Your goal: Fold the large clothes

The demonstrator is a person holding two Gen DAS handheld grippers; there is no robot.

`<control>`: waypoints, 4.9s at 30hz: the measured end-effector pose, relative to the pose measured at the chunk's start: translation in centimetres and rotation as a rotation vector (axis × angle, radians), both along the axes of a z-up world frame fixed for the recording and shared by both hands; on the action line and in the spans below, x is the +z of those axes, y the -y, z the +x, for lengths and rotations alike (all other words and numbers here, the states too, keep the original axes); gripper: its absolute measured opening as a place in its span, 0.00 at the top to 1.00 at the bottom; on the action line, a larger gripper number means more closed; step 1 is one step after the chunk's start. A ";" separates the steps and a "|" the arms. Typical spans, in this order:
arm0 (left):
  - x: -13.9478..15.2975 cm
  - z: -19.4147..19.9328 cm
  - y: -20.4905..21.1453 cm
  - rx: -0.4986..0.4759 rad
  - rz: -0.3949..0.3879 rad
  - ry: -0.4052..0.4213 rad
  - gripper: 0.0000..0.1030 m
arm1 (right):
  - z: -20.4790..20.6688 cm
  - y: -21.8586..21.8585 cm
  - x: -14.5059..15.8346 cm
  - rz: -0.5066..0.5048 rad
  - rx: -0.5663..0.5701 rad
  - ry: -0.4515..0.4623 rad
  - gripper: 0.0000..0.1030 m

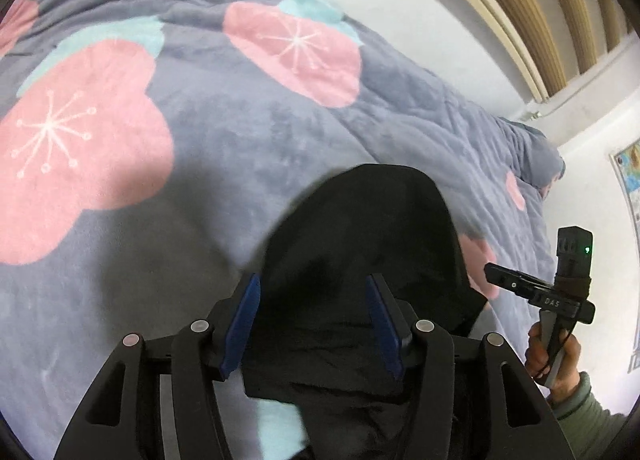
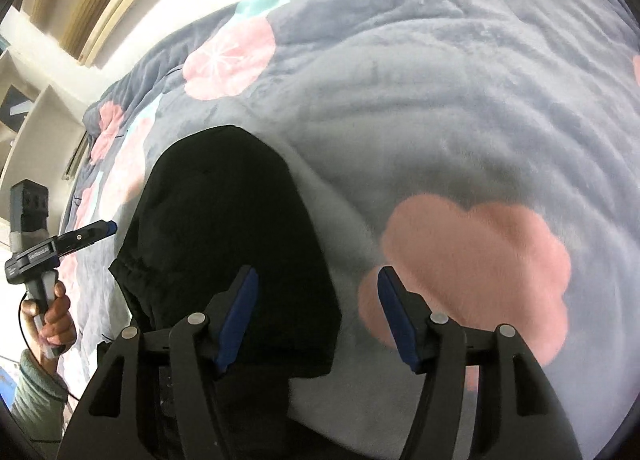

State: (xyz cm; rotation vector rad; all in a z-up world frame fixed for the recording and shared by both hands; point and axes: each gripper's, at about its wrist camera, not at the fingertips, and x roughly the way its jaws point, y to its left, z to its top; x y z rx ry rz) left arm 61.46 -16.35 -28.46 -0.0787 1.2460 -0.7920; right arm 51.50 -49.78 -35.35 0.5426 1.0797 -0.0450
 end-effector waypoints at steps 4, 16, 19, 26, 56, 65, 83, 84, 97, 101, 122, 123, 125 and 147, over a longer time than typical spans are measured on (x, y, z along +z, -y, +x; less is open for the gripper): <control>-2.1 2.0 0.2 0.011 -0.014 -0.083 0.44 | 1.0 -0.1 -0.7 0.049 0.048 -0.022 0.37; -7.4 3.8 2.9 -0.114 -0.128 -0.365 0.28 | 5.5 -0.5 -4.2 0.285 0.222 -0.032 0.36; -7.7 3.7 4.3 -0.128 -0.105 -0.362 0.27 | 7.1 -1.1 -4.5 0.308 0.256 -0.038 0.36; -4.6 1.5 5.3 -0.183 -0.031 -0.160 0.64 | 7.4 -5.4 -1.3 0.136 0.396 -0.003 0.69; 7.2 -34.2 -10.6 -0.295 0.124 0.078 0.74 | -26.5 -23.4 9.6 -0.249 0.514 0.045 0.77; 4.5 -37.0 -16.0 -0.160 0.189 -0.018 0.73 | -30.0 -21.6 9.5 -0.159 0.365 -0.024 0.54; 8.7 -33.4 -5.5 -0.230 -0.008 0.011 0.64 | -24.9 -24.9 10.5 -0.044 0.188 -0.023 0.52; 7.4 -34.0 -5.2 -0.245 0.016 -0.009 0.64 | -25.4 -24.9 8.6 -0.003 0.169 -0.055 0.52; -4.3 -38.1 -7.6 -0.192 0.117 -0.184 0.61 | -30.4 -26.8 -2.8 0.075 0.030 -0.158 0.56; -2.0 -38.7 -8.1 -0.223 0.106 -0.174 0.60 | -31.1 -26.2 0.3 0.092 0.053 -0.160 0.54; -3.2 -36.5 -9.8 -0.195 0.151 -0.143 0.44 | -25.7 -24.7 0.5 -0.189 -0.049 -0.210 0.52; -2.6 -36.4 -10.3 -0.195 0.127 -0.153 0.45 | -26.3 -24.7 1.2 -0.165 -0.056 -0.200 0.52; -0.7 -36.7 -12.1 -0.189 0.092 -0.144 0.44 | -28.9 -24.8 3.0 -0.087 -0.072 -0.142 0.52; 2.1 -54.3 -41.0 0.617 0.013 -0.234 0.31 | -50.2 -19.1 5.0 -0.184 0.115 -0.243 0.40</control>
